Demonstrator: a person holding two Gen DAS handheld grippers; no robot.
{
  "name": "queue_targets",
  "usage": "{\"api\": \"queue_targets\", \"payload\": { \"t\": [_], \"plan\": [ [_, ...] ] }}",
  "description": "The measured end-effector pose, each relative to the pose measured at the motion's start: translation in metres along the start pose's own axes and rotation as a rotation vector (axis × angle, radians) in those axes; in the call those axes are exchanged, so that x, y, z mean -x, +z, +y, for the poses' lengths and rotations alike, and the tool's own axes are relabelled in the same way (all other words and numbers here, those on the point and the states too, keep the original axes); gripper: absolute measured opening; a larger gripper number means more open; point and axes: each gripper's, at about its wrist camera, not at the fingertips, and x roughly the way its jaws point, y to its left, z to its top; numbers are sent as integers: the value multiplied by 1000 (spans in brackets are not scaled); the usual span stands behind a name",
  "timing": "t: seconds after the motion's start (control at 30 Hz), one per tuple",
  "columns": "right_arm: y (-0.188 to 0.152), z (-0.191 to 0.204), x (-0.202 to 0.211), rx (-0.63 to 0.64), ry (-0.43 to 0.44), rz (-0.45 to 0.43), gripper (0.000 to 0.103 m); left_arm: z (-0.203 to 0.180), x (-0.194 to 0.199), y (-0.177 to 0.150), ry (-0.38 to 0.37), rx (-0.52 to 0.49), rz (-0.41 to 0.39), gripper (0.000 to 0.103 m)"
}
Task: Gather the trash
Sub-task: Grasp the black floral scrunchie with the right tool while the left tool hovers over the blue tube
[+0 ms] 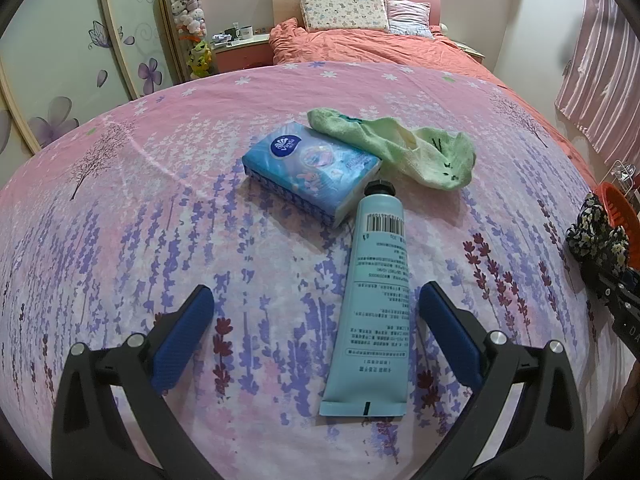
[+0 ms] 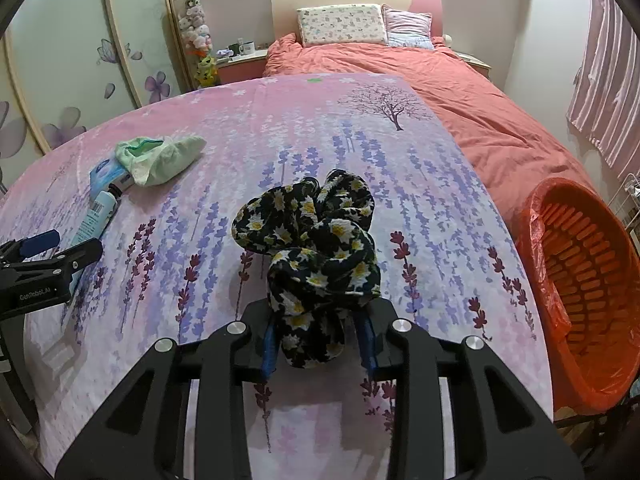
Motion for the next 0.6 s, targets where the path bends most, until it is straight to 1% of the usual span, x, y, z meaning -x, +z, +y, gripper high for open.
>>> {"api": "queue_targets", "payload": {
  "t": [0.27, 0.6],
  "plan": [
    [-2, 0, 2, 8, 8, 1, 38, 0, 0, 0, 0, 0, 0, 100],
    [-2, 1, 2, 6, 11, 1, 39, 0, 0, 0, 0, 0, 0, 100]
  ]
}}
